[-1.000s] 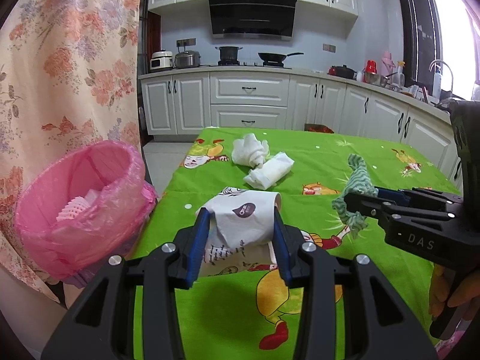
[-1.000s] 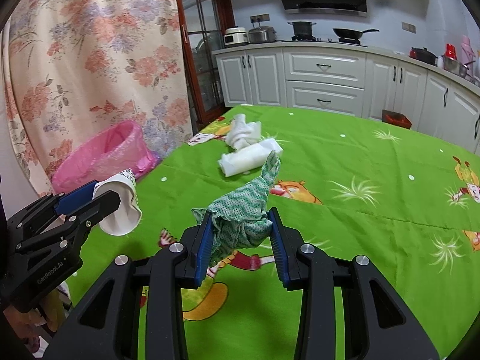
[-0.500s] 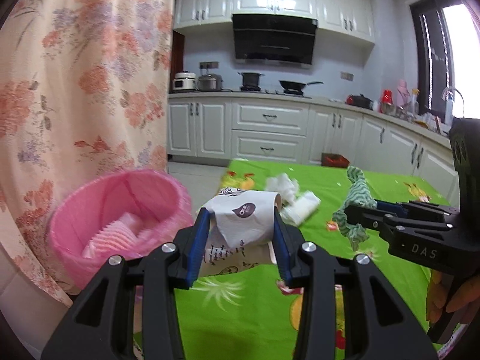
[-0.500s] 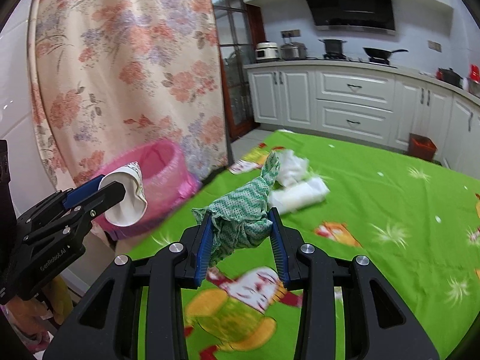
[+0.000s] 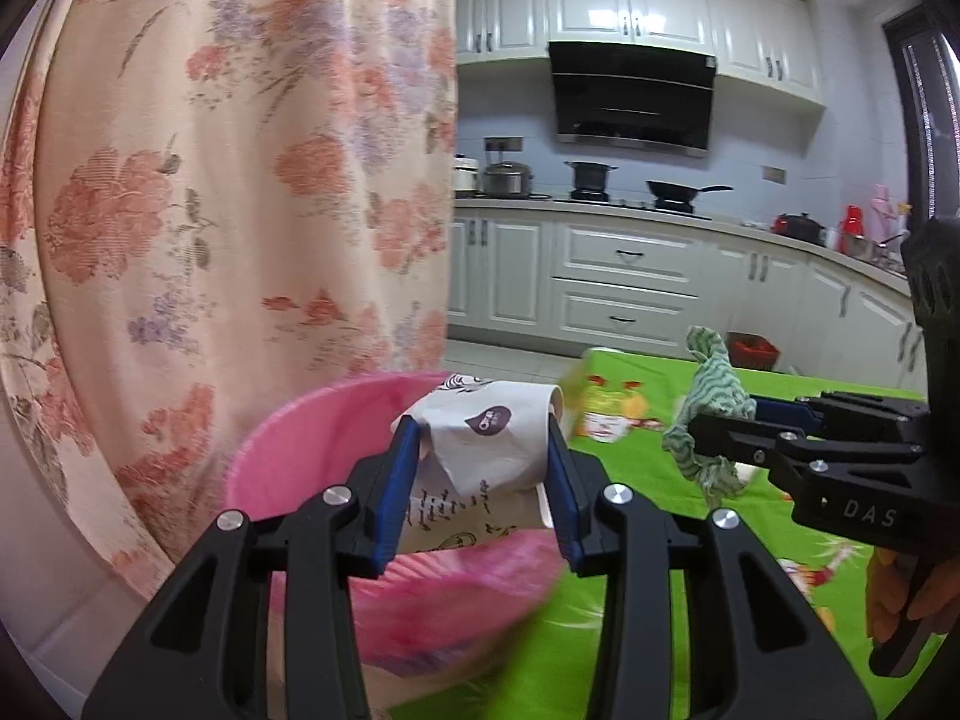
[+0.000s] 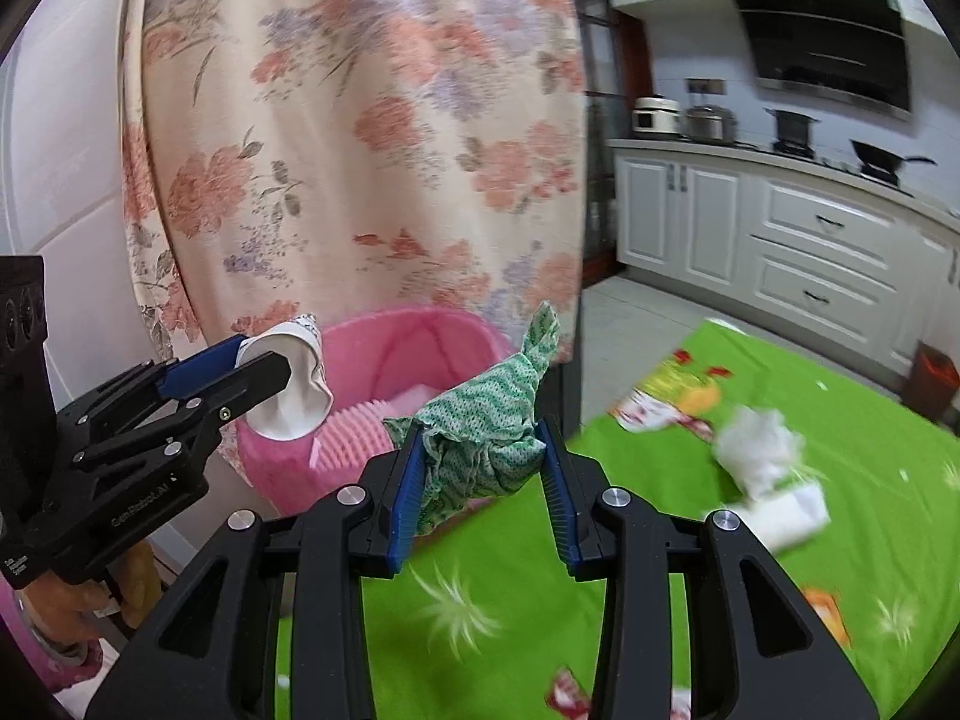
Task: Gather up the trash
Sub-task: 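Carry the cloth and paper cup to the pink bin and release both, then move both tools back over the table toward the white tissues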
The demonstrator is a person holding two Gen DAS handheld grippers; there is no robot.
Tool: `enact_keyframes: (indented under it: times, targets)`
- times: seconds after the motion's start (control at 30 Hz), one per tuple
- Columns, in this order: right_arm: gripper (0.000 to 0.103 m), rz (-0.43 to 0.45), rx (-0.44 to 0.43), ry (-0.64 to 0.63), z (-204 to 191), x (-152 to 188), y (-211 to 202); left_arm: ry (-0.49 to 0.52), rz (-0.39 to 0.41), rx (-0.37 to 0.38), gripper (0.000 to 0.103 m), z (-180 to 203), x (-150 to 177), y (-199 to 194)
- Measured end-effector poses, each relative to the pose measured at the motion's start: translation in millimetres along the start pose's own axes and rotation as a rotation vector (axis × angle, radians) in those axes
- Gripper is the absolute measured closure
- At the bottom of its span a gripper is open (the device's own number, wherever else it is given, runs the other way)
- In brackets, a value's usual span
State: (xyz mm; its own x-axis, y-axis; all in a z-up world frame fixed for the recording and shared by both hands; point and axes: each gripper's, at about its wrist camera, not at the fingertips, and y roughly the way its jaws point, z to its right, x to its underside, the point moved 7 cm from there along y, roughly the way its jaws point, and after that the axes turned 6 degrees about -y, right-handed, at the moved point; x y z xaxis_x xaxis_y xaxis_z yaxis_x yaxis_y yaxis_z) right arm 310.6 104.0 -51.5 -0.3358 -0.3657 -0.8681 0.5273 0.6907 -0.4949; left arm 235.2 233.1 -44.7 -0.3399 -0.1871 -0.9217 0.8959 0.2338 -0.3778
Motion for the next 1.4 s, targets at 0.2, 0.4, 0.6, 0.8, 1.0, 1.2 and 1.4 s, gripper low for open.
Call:
enact_keyframes:
  times: [0.2, 0.4, 0.6, 0.8, 1.0, 1.2, 1.4]
  targets:
    - [0.066, -0.006, -0.058, -0.04, -17.5, -23.1, 38.2, -0.034, 0.001, -0.056, 0.064, -38.3, -13.3, 21.8]
    - [0.063, -0.042, -0.113, -0.066, -30.1, -30.6, 79.8, -0.078, -0.034, -0.092, 0.063, -72.4, -16.7, 50.4]
    - [0.037, -0.058, -0.154, -0.063, -34.2, -32.6, 103.5, -0.105, -0.036, -0.129, 0.053, -92.5, -22.1, 65.4]
    - [0.035, -0.022, -0.124, -0.05, -27.4, -32.6, 94.2, -0.127, -0.014, -0.159, 0.037, -96.6, -21.5, 59.7]
    - [0.035, -0.019, -0.083, 0.0, -6.5, -17.8, 71.8, -0.136, -0.01, -0.173, 0.017, -87.7, -11.3, 47.9]
    - [0.035, -0.036, -0.006, 0.045, 21.5, 10.0, 44.6, -0.106, -0.003, -0.15, 0.007, -57.0, -4.9, 35.4]
    - [0.035, -0.07, 0.093, 0.135, 64.7, 44.0, 22.2, -0.067, -0.012, -0.081, 0.007, -11.9, 2.1, 35.2]
